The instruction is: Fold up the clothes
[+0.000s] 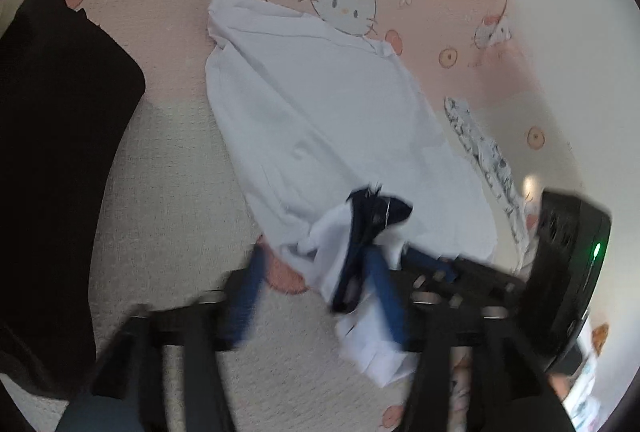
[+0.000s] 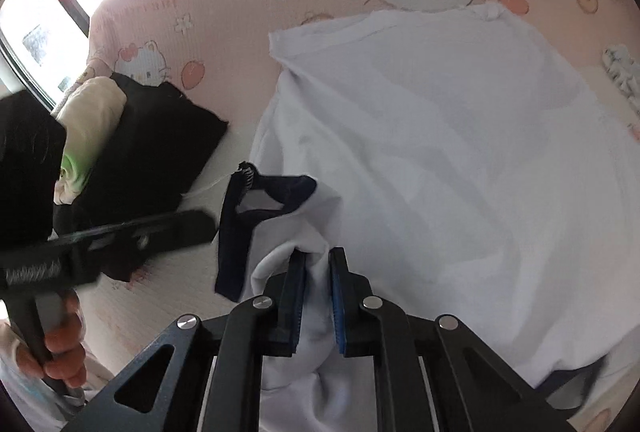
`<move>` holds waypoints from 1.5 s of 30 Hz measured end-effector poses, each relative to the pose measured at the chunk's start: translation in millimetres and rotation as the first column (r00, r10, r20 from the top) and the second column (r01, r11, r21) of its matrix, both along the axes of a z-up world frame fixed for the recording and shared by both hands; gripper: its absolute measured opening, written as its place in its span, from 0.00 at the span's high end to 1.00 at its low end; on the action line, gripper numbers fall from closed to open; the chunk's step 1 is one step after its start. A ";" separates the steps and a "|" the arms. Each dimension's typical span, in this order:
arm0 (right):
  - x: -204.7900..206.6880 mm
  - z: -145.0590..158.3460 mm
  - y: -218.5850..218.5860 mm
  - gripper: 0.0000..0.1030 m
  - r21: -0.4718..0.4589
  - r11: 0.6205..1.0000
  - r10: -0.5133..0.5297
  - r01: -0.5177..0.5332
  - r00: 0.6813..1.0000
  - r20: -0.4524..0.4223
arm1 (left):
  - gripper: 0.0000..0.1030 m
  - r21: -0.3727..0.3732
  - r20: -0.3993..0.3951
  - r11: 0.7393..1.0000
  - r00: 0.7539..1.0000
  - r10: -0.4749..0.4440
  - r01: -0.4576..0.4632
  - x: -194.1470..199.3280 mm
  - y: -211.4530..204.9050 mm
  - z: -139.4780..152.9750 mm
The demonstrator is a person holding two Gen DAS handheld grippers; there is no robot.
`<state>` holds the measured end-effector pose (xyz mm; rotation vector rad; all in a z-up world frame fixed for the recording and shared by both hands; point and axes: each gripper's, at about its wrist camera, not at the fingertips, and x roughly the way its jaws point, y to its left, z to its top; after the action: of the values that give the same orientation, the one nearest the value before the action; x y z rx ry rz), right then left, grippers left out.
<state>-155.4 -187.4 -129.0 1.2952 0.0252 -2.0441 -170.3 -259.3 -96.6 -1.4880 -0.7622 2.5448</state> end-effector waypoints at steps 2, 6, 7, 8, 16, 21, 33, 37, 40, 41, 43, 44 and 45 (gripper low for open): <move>-4.5 1.1 7.6 0.91 0.004 1.000 -0.028 0.028 1.000 0.010 | 0.38 0.044 0.017 0.999 1.000 -0.007 0.007 1.4 2.5 -3.8; -13.2 -7.1 25.1 0.92 0.025 0.996 -0.084 0.083 0.995 0.058 | 0.38 0.106 0.046 0.994 0.999 -0.024 0.019 0.1 10.9 -10.2; -15.1 -9.5 29.2 0.91 0.025 0.995 -0.095 0.093 0.993 0.076 | 0.38 0.114 0.055 0.993 0.998 -0.036 0.029 -1.4 15.9 -11.8; -15.3 -10.7 32.9 0.91 0.019 0.995 -0.103 0.102 0.991 0.088 | 0.38 0.117 0.054 0.993 0.998 -0.040 0.033 -3.3 19.8 -12.7; -8.9 -13.2 34.6 0.91 0.062 0.994 -0.091 0.087 0.993 0.073 | 0.84 0.141 0.065 0.990 0.997 -0.035 0.026 -21.9 35.7 -21.3; 1.6 -3.7 49.4 0.55 0.010 0.995 -0.103 0.103 0.989 0.110 | 0.87 0.200 0.039 0.980 0.999 -0.021 0.013 -23.4 32.4 -14.5; 30.4 -2.6 22.3 0.39 0.007 1.000 -0.020 0.019 0.992 0.127 | 0.90 0.293 0.031 0.956 0.999 -0.014 0.004 -40.6 22.1 -10.0; 30.9 -13.3 4.3 0.40 0.064 0.997 -0.043 0.037 0.995 0.093 | 0.90 0.264 0.020 0.964 1.000 -0.008 0.002 -36.0 17.3 -6.4; 29.4 -14.6 -0.3 0.76 0.118 0.992 -0.060 0.052 0.996 0.067 | 0.89 0.230 -0.001 0.973 1.000 -0.005 0.005 -36.3 19.8 -4.2; 30.1 -14.0 -0.2 0.84 0.115 0.993 -0.048 0.041 0.997 0.062 | 0.90 0.223 -0.006 0.975 1.000 -0.007 0.008 -36.8 20.8 -4.2; 33.0 -11.2 -0.1 0.94 0.123 0.992 -0.025 0.019 0.999 0.046 | 0.93 0.223 -0.010 0.975 1.000 -0.008 0.010 -38.6 21.4 -5.5; 35.1 -9.4 -0.4 0.95 0.146 0.989 -0.014 0.009 0.999 0.036 | 0.93 0.226 -0.012 0.974 1.000 0.004 -0.001 -39.5 19.9 -6.0; 36.7 -7.6 1.5 0.96 0.166 0.986 -0.012 0.007 0.999 0.034 | 0.93 0.230 -0.014 0.973 1.000 0.014 -0.011 -40.6 18.3 -6.4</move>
<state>-118.8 -185.9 -136.6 1.4346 0.1768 -2.0626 -210.9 -240.9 -103.0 -1.3922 -1.0265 2.3761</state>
